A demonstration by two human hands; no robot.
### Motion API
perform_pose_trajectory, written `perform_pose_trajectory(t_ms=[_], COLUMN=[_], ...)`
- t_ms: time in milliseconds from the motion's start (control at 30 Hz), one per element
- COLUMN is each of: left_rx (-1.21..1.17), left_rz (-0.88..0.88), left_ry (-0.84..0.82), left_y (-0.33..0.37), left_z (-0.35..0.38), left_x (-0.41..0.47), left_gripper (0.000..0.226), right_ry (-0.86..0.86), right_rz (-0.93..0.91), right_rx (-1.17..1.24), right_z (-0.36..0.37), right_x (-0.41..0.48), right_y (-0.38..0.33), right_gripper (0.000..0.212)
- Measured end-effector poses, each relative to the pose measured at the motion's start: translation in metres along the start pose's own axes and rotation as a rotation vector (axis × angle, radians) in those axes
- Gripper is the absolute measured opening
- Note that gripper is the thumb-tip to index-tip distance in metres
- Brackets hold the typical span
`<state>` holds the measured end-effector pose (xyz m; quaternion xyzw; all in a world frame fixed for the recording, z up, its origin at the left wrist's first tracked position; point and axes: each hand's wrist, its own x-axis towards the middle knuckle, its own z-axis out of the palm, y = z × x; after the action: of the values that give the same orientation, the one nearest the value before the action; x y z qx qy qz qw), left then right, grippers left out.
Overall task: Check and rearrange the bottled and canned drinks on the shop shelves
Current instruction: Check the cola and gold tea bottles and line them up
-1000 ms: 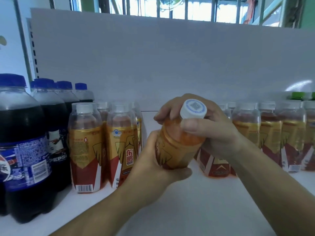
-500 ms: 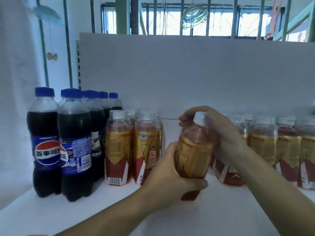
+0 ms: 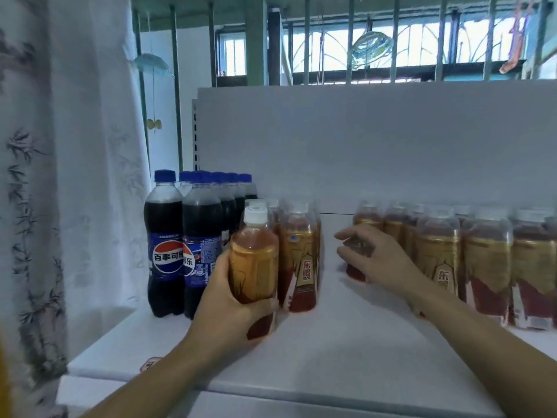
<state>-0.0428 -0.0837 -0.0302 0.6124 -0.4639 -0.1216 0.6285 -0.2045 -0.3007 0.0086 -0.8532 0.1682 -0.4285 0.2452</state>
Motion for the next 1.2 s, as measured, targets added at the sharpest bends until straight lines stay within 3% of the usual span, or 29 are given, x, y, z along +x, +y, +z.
perform_pose_trajectory(t_ms=[100,200,467,600,700,800,967,1200], left_rx=[-0.018,0.024,-0.067,-0.047,-0.083,-0.070,0.010,0.332], left_rz=[-0.015,0.038,0.012,0.054,0.038,0.054,0.132,0.426], left_ry=[0.044,0.014,-0.088,-0.081,-0.099,-0.079,-0.031,0.104], left_y=[-0.005,-0.002,-0.001,-0.007,-0.006,-0.004,-0.007,-0.006], left_z=[-0.003,0.000,0.000,-0.001,-0.002,-0.001,0.001,0.003], left_x=[0.002,0.003,0.004,0.005,0.004,0.002,0.003,-0.002], left_gripper=[0.088,0.107,0.109,0.112,0.113,0.114,0.114,0.124], right_ry=[0.002,-0.016,0.063,0.126,0.053,-0.027,0.028,0.006], right_rz=[-0.023,-0.040,-0.054,0.086,0.254,0.339,0.332,0.251], right_rx=[-0.119,-0.186,-0.387,-0.536,-0.633,-0.762,-0.853,-0.971], right_z=[0.004,0.008,0.005,-0.007,-0.014,-0.012,-0.011,-0.022], right_x=[0.002,0.003,0.010,0.041,0.064,0.078,0.086,0.080], right_y=[0.012,0.018,0.016,0.001,-0.002,0.004,0.005,0.008], right_gripper=[0.025,0.027,0.038,0.056,0.065,0.060,0.043,0.046])
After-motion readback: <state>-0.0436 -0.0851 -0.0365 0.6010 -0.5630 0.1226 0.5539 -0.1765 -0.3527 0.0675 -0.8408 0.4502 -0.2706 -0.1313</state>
